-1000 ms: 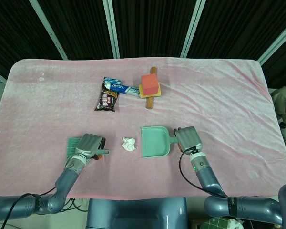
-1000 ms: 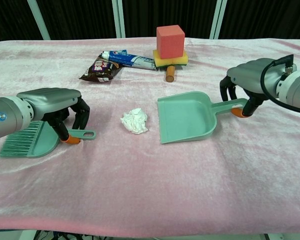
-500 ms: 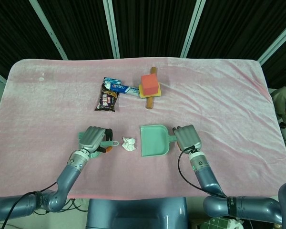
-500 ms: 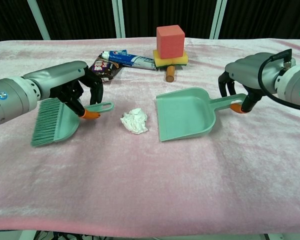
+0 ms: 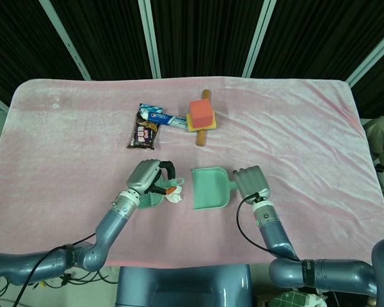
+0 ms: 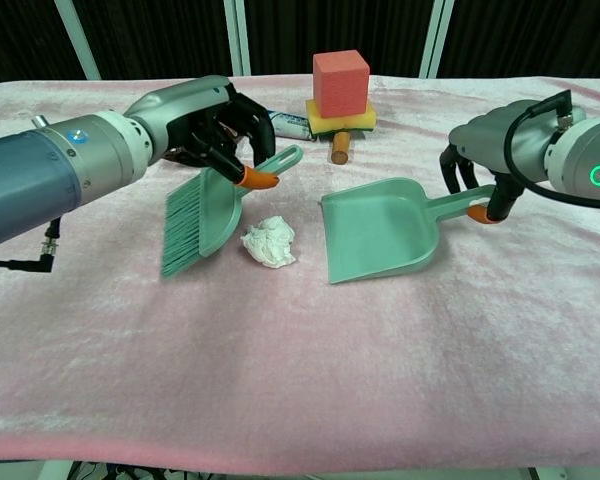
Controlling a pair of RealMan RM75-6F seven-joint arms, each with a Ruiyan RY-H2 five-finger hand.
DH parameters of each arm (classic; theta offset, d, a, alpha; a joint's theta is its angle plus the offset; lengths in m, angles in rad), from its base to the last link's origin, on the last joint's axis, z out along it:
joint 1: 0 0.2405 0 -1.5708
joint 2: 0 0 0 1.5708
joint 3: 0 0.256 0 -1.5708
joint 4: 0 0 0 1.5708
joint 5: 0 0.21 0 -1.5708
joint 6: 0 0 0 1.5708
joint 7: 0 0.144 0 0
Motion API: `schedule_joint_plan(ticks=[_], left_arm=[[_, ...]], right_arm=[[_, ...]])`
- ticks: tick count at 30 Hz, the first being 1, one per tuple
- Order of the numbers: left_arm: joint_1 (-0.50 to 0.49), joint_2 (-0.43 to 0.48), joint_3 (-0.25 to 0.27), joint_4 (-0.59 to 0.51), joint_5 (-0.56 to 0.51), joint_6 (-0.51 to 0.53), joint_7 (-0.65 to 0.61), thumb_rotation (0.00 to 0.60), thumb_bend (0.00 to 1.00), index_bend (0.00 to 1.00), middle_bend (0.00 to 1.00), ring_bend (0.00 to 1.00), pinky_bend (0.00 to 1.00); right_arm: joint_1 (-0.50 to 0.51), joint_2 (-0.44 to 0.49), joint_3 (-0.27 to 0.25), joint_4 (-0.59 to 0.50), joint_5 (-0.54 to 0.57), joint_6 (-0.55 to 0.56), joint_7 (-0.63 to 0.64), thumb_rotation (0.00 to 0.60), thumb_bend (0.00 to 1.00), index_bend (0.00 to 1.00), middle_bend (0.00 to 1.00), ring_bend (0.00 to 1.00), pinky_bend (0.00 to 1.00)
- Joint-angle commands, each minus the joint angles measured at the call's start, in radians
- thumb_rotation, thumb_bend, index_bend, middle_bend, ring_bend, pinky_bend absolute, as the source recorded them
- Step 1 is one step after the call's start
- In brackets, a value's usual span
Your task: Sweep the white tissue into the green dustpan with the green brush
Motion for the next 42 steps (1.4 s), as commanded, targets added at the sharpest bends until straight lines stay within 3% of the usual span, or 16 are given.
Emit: schedule_joint_plan(ticks=[1, 13, 19, 42], left_arm=[[-0.024, -0.026, -0.022, 0.022, -0.008, -0.024, -0.032, 0.600, 0.32, 0.63, 0.65, 0.86, 1.00], [-0.069, -0.105, -0.032, 0.098, -0.005, -0.054, -0.089, 0.600, 0.32, 0.63, 0.66, 0.86, 1.00], [-0.081, -0.146, -0.036, 0.152, -0.008, -0.064, -0.124, 0.600, 0.32, 0.63, 0.66, 0.86, 1.00], [-0.254, -0.330, -0.146, 0.359, 0.115, -0.060, -0.273, 0.600, 0.32, 0.64, 0.66, 0.86, 1.00]], right_arm=[[0.027, 0.009, -0.006, -0.009, 0.039, 0.010, -0.061, 0.600, 0.49, 0.66, 0.66, 0.74, 0.76], [0.076, 0.018, -0.013, -0.028, 0.187, 0.050, -0.175, 0.600, 0.50, 0.66, 0.66, 0.74, 0.76], [0.083, 0.021, -0.022, -0.029, 0.201, 0.050, -0.170, 0.600, 0.50, 0.66, 0.66, 0.74, 0.76], [0.083, 0.052, -0.049, -0.088, 0.185, 0.038, -0.099, 0.600, 0.50, 0.68, 0.67, 0.75, 0.76]])
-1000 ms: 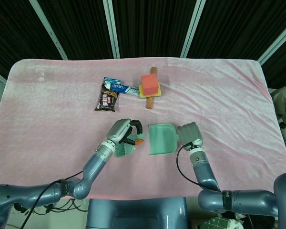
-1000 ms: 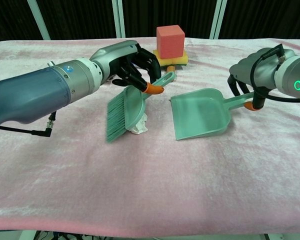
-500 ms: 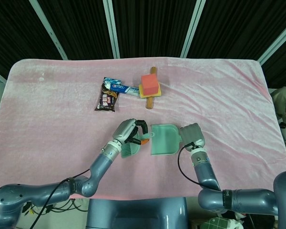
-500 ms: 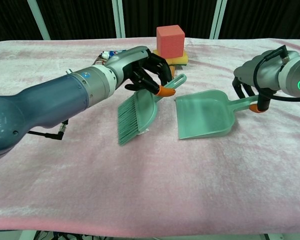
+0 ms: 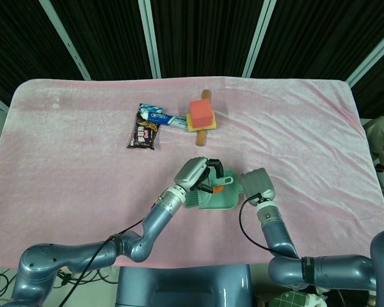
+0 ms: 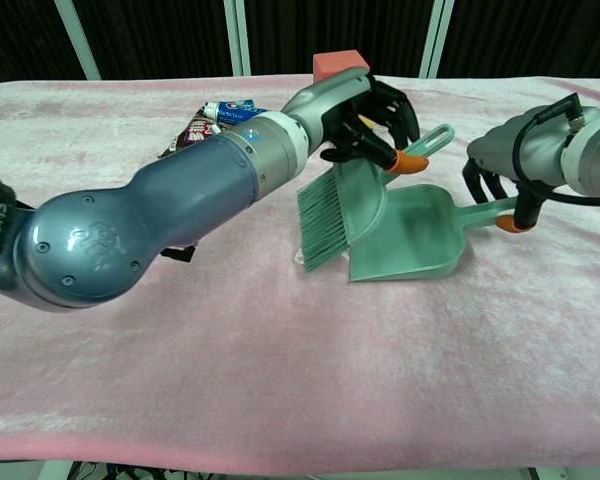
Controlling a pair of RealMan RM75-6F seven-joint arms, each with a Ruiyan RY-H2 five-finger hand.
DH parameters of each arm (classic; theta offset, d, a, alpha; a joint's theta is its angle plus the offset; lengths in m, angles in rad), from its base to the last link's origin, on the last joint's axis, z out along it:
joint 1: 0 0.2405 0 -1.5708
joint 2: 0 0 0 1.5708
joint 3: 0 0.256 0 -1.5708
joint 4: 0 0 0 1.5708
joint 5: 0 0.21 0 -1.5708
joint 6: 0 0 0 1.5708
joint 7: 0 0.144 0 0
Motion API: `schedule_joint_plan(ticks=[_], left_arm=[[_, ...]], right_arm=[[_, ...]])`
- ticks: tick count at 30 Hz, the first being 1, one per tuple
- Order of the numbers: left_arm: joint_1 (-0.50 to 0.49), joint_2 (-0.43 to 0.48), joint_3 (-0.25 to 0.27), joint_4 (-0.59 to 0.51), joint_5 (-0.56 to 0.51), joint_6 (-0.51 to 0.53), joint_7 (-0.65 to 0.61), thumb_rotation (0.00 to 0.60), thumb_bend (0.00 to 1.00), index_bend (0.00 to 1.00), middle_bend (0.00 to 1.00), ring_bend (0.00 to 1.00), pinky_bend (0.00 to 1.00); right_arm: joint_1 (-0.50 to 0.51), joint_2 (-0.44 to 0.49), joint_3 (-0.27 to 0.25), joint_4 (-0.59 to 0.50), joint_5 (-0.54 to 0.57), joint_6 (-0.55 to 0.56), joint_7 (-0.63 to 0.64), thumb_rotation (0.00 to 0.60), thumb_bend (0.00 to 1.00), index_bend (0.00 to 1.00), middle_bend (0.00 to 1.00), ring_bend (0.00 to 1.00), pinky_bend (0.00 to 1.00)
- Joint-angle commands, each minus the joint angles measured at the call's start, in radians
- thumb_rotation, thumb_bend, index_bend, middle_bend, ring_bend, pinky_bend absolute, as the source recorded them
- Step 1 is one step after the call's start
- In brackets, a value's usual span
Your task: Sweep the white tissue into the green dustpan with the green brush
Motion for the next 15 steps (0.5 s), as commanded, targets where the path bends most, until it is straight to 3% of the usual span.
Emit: schedule_joint_plan(ticks=[1, 8, 15], left_arm=[[-0.015, -0.017, -0.016, 0.010, 0.008, 0.017, -0.012, 0.600, 0.32, 0.64, 0.66, 0.86, 1.00], [-0.013, -0.012, -0.050, -0.013, 0.020, 0.065, -0.053, 0.600, 0.32, 0.64, 0.66, 0.86, 1.00], [0.029, 0.059, -0.011, -0.064, 0.034, 0.062, -0.058, 0.600, 0.32, 0.64, 0.66, 0.86, 1.00]], right_arm=[[-0.001, 0.005, -0.002, -0.012, -0.008, -0.002, 0.012, 0.600, 0.50, 0.68, 0.67, 0.75, 0.76], [0.003, 0.006, -0.010, -0.018, -0.021, -0.003, 0.023, 0.600, 0.50, 0.68, 0.67, 0.75, 0.76], [0.005, -0.002, -0.020, -0.014, -0.016, 0.003, 0.027, 0.600, 0.51, 0.68, 0.67, 0.75, 0.76]])
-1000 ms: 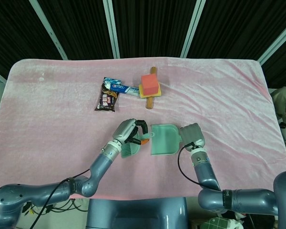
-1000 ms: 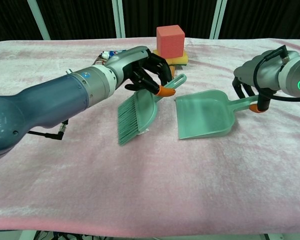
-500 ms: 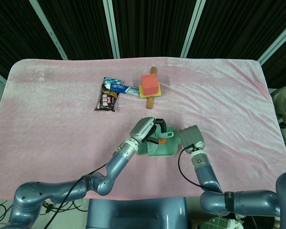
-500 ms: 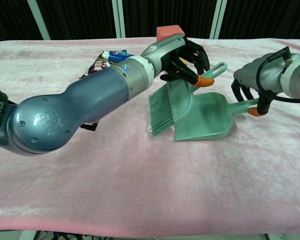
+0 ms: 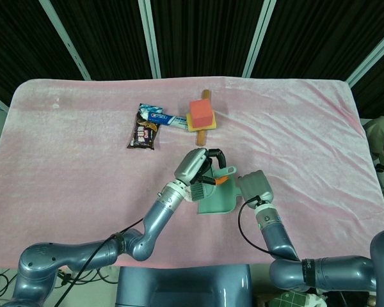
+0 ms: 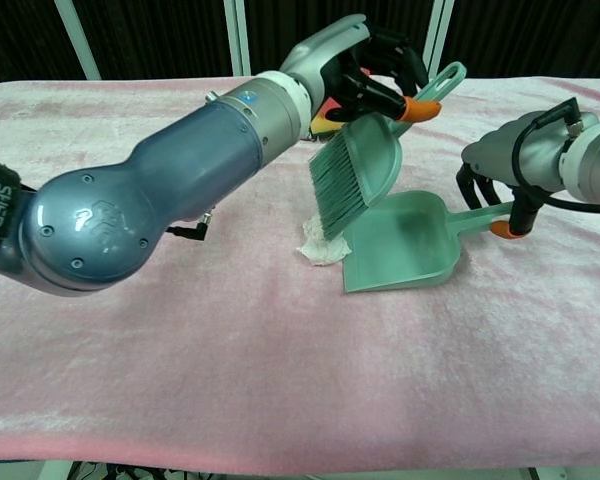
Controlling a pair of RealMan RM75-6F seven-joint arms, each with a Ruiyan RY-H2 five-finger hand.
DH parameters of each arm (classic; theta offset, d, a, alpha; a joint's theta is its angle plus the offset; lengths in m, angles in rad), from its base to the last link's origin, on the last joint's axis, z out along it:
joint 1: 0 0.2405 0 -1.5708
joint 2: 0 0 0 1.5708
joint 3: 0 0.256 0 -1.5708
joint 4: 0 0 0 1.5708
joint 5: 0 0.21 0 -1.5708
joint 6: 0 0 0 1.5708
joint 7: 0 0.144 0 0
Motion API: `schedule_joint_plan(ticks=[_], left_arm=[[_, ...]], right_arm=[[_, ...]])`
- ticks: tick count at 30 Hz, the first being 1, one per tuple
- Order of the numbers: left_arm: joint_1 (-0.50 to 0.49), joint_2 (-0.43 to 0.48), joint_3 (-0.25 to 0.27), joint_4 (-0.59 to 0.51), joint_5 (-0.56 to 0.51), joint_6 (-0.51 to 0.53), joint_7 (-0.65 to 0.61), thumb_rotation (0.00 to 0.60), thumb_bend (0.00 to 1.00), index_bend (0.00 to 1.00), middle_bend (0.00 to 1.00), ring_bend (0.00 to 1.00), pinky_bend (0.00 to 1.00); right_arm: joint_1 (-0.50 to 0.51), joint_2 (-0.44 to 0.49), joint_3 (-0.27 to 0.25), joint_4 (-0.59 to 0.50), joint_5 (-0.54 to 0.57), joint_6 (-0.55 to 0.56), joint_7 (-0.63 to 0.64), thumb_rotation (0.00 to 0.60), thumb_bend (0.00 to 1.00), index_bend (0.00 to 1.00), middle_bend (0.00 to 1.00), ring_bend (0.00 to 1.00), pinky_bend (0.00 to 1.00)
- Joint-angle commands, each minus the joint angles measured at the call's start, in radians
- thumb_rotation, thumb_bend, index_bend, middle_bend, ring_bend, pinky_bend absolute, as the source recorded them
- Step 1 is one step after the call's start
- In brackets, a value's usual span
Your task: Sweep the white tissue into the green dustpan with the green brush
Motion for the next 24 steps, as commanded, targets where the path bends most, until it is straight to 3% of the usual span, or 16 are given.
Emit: schedule_joint_plan(ticks=[1, 13, 24], left_arm=[[0.029, 0.037, 0.028, -0.028, 0.004, -0.005, 0.003, 0.600, 0.32, 0.64, 0.66, 0.86, 1.00], [0.108, 0.114, 0.115, -0.086, -0.016, -0.023, 0.020, 0.600, 0.32, 0.64, 0.66, 0.86, 1.00], [0.080, 0.044, 0.114, -0.010, -0.023, -0.041, 0.015, 0.600, 0.32, 0.65, 0.67, 0.86, 1.00]], right_arm=[[0.002, -0.004, -0.001, 0.000, 0.002, 0.002, 0.001, 0.600, 0.51, 0.68, 0.67, 0.75, 0.76], [0.020, -0.026, -0.004, -0.012, 0.004, 0.010, -0.009, 0.600, 0.51, 0.68, 0.67, 0.75, 0.76], [0.025, -0.031, -0.007, -0.018, 0.010, 0.013, -0.002, 0.600, 0.51, 0.68, 0.67, 0.75, 0.76]])
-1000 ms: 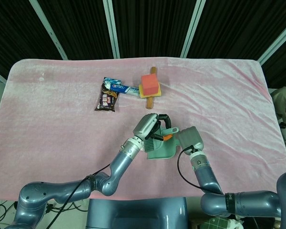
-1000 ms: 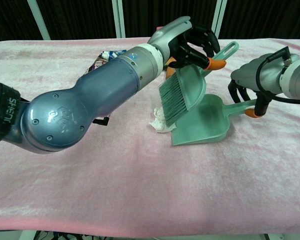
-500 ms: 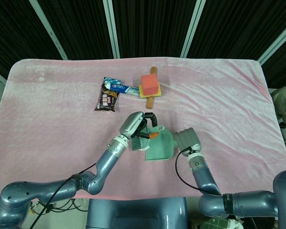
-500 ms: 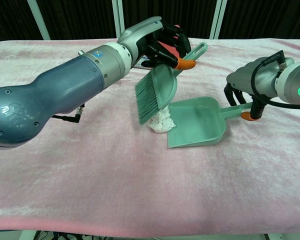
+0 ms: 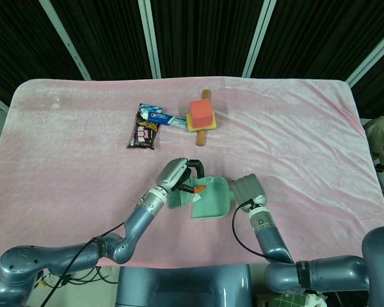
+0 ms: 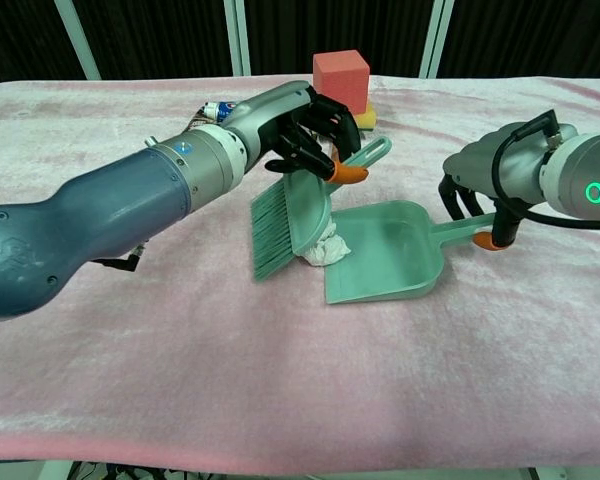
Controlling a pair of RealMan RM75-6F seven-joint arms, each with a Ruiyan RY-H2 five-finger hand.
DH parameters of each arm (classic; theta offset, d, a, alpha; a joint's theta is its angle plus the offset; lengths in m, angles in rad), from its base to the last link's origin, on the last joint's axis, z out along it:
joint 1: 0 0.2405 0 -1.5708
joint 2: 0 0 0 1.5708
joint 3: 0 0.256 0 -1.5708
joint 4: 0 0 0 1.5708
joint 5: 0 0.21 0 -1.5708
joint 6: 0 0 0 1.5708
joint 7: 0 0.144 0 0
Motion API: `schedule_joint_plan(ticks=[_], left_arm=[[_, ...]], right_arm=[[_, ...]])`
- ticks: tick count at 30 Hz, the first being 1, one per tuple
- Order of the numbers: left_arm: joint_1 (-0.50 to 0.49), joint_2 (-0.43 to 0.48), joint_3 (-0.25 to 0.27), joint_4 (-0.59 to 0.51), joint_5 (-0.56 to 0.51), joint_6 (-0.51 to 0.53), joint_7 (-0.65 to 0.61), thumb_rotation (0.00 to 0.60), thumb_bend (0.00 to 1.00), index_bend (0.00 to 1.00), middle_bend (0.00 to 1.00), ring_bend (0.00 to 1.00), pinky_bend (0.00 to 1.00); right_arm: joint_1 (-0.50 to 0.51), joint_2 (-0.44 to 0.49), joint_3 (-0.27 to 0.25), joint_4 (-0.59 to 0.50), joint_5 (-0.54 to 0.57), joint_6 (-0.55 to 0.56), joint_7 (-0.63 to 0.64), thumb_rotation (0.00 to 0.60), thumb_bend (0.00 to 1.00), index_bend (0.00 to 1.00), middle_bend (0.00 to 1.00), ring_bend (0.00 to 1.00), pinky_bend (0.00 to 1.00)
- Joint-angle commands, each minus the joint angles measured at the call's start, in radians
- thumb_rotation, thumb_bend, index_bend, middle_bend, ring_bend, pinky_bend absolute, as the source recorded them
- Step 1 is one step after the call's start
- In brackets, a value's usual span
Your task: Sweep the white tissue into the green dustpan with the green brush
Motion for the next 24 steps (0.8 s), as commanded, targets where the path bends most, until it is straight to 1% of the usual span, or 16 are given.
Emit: schedule_joint_plan(ticks=[1, 8, 14, 17, 24], left_arm=[[-0.020, -0.031, -0.011, 0.026, 0.001, -0.005, -0.005, 0.600, 0.32, 0.65, 0.67, 0.86, 1.00], [-0.061, -0.091, -0.033, 0.074, 0.012, -0.006, -0.013, 0.600, 0.32, 0.65, 0.67, 0.86, 1.00], [-0.117, -0.149, -0.083, 0.112, 0.036, 0.017, -0.039, 0.600, 0.32, 0.65, 0.67, 0.86, 1.00], [-0.136, -0.167, -0.100, 0.118, 0.052, 0.038, -0.046, 0.600, 0.32, 0.65, 0.67, 0.86, 1.00], [-0.137, -0.180, -0.112, 0.100, 0.089, 0.100, -0.081, 0.600, 0.32, 0.65, 0.67, 0.86, 1.00]], right_arm=[[0.001, 0.000, -0.001, -0.001, -0.001, 0.001, 0.001, 0.600, 0.51, 0.68, 0.67, 0.75, 0.76], [0.002, 0.006, 0.002, -0.017, 0.002, 0.003, 0.010, 0.600, 0.51, 0.68, 0.67, 0.75, 0.76], [0.001, 0.011, 0.001, -0.027, -0.002, 0.002, 0.023, 0.600, 0.51, 0.68, 0.67, 0.75, 0.76], [-0.004, 0.008, 0.001, -0.028, -0.010, 0.003, 0.039, 0.600, 0.51, 0.68, 0.67, 0.75, 0.76], [-0.007, 0.007, -0.006, -0.027, -0.022, 0.006, 0.047, 0.600, 0.51, 0.68, 0.67, 0.75, 0.76]])
